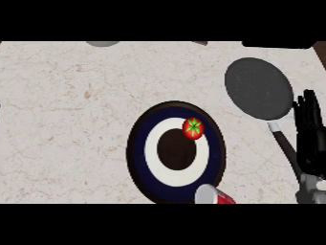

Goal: Pick the tomato from the plate and place it in the pan

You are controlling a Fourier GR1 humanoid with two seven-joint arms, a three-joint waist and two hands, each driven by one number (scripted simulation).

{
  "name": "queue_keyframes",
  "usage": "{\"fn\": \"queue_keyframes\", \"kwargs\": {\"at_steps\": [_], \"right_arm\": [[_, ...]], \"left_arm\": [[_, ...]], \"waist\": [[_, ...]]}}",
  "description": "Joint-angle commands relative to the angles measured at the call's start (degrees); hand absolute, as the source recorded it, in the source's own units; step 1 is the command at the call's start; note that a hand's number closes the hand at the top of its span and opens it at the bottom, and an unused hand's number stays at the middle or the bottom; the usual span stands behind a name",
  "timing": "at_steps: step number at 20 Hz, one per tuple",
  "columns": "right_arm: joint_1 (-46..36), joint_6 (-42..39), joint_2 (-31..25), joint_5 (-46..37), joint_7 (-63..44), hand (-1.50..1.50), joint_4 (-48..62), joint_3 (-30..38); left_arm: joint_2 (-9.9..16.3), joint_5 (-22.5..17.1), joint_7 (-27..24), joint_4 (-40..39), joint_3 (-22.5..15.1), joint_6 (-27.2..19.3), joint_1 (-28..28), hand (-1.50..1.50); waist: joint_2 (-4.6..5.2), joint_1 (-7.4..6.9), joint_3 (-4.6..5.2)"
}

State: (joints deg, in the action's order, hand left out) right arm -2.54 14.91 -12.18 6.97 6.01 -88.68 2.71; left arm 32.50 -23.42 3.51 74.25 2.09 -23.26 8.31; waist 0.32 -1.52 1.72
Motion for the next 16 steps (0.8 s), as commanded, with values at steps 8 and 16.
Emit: {"fn": "queue_keyframes", "kwargs": {"at_steps": [8, 16], "right_arm": [[-23.62, -28.46, -8.56, 1.35, -1.11, 1.50, 4.75, -14.59], [-26.99, -40.93, -22.54, -5.95, 22.00, -1.50, 18.37, -8.27]], "left_arm": [[-7.83, -0.45, 0.29, 7.34, -12.10, 9.25, 7.00, 0.00], [-7.08, -0.35, 2.93, 10.59, -11.15, 8.57, 3.89, 0.00]], "waist": [[0.62, -2.09, -1.71], [0.10, -0.19, -1.79]]}}
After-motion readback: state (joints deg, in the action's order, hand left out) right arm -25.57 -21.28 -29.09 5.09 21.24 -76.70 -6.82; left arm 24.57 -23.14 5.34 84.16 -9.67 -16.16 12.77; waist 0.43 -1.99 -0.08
